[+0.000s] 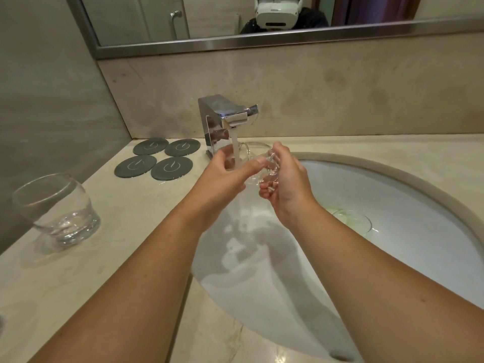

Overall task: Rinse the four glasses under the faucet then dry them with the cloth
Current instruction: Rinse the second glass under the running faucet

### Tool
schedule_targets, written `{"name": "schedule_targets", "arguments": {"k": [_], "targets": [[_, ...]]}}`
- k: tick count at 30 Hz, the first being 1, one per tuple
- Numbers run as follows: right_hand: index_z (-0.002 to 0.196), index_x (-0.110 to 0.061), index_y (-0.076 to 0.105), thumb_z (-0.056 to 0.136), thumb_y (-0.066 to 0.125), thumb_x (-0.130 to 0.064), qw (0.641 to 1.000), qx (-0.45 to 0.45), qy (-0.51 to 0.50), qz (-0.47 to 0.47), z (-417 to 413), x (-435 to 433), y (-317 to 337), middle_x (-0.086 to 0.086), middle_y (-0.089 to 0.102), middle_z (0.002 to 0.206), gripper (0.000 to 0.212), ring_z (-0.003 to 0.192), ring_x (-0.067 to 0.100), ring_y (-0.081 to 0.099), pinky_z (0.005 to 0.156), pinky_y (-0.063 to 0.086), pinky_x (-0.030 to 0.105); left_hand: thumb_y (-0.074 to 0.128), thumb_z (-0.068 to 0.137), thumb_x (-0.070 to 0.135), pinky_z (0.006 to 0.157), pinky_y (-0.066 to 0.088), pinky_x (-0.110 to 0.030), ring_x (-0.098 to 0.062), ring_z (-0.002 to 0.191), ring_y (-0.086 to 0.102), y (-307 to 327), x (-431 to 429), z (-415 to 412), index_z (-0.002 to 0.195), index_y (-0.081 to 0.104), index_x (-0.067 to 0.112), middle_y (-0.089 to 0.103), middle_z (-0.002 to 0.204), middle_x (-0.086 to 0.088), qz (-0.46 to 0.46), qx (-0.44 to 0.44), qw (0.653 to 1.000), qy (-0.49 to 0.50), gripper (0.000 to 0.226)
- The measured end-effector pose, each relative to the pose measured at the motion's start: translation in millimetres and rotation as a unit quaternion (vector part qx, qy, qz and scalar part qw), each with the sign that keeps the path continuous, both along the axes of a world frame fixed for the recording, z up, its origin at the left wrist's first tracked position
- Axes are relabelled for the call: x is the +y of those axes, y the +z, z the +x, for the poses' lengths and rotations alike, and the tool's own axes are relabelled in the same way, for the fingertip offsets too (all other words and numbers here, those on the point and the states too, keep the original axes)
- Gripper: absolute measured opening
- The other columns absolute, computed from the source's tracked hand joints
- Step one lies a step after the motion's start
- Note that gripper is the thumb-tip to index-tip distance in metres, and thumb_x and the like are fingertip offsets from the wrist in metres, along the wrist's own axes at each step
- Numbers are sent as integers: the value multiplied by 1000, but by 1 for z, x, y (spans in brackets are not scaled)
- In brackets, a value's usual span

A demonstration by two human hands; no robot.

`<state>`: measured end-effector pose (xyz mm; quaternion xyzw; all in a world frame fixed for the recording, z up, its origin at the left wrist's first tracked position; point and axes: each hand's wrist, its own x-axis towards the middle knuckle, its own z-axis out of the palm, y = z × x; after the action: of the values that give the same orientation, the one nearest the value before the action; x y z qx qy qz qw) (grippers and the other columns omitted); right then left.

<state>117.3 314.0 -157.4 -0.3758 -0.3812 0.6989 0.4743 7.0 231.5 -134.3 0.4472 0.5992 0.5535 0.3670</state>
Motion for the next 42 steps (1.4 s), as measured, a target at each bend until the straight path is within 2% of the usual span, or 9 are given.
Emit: {"name": "schedule_targets", "arguments": {"k": [4, 7, 12, 18, 26, 31, 34, 37, 42], "targets": [[123, -19, 68, 100, 65, -44, 999, -21, 0, 28, 0, -2, 1, 2, 70, 101, 35, 70, 22, 55, 52, 42, 30, 86, 67, 73, 80, 59, -29, -11, 96, 77, -1, 1, 1, 135, 61, 23, 75, 122, 3, -20, 19, 999, 45, 88], [124, -17, 69, 98, 64, -52, 999, -15, 21, 21, -2, 0, -1, 5, 71, 104, 44, 72, 23, 57, 49, 42, 29, 87, 66, 65, 78, 58, -27, -8, 107, 76, -1, 1, -1, 132, 65, 22, 76, 123, 5, 10, 32, 998, 58, 82], [113, -17, 73, 96, 55, -72, 998, -20, 48, -25, -1, 0, -1, 3, 69, 91, 60, 53, 16, 52, 48, 38, 26, 89, 63, 59, 99, 60, -42, -11, 118, 72, -2, 1, -5, 134, 66, 34, 73, 127, 10, 35, 74, 995, 57, 78], [112, -13, 71, 101, 62, -51, 1000, 10, 11, -10, 1, -2, 2, 5, 67, 85, 41, 51, 16, 48, 49, 36, 27, 88, 62, 50, 111, 54, -48, -16, 123, 70, -6, 5, -7, 139, 61, 33, 70, 133, 8, 28, 64, 997, 33, 83], [125, -14, 66, 102, 63, -50, 999, 3, 17, 39, -1, -3, 1, 3, 67, 93, 43, 55, 15, 52, 50, 41, 29, 83, 61, 73, 76, 56, -25, -5, 113, 73, -2, 1, -2, 136, 63, 24, 72, 132, 7, 23, 38, 997, 59, 92], [122, -15, 70, 99, 51, -72, 998, -39, 56, 14, -2, -1, -1, 5, 72, 99, 64, 55, 18, 57, 49, 40, 28, 86, 71, 53, 99, 58, -39, -7, 113, 72, -2, 1, -5, 129, 68, 29, 76, 122, 12, 46, 98, 991, 76, 66], [116, -16, 70, 99, 58, -65, 998, -23, 56, -20, 0, -5, 3, 5, 66, 93, 53, 50, 14, 49, 50, 37, 29, 88, 74, 40, 108, 56, -44, -7, 115, 72, -3, 1, -6, 129, 68, 30, 75, 122, 12, 54, 99, 991, 69, 59], [117, -10, 69, 102, 64, -51, 999, 19, 41, -20, -1, -5, 3, 7, 66, 88, 44, 48, 14, 46, 49, 36, 28, 88, 68, 40, 112, 53, -48, -11, 121, 70, -5, 4, -8, 136, 63, 32, 73, 128, 12, 46, 70, 995, 53, 72], [120, -13, 67, 103, 66, -44, 999, 27, 27, 7, -2, -4, 2, 3, 68, 92, 36, 53, 16, 48, 50, 39, 29, 84, 58, 76, 104, 57, -41, -14, 133, 63, -8, 6, -7, 152, 49, 30, 61, 148, 9, 10, 38, 997, 66, 111]]}}
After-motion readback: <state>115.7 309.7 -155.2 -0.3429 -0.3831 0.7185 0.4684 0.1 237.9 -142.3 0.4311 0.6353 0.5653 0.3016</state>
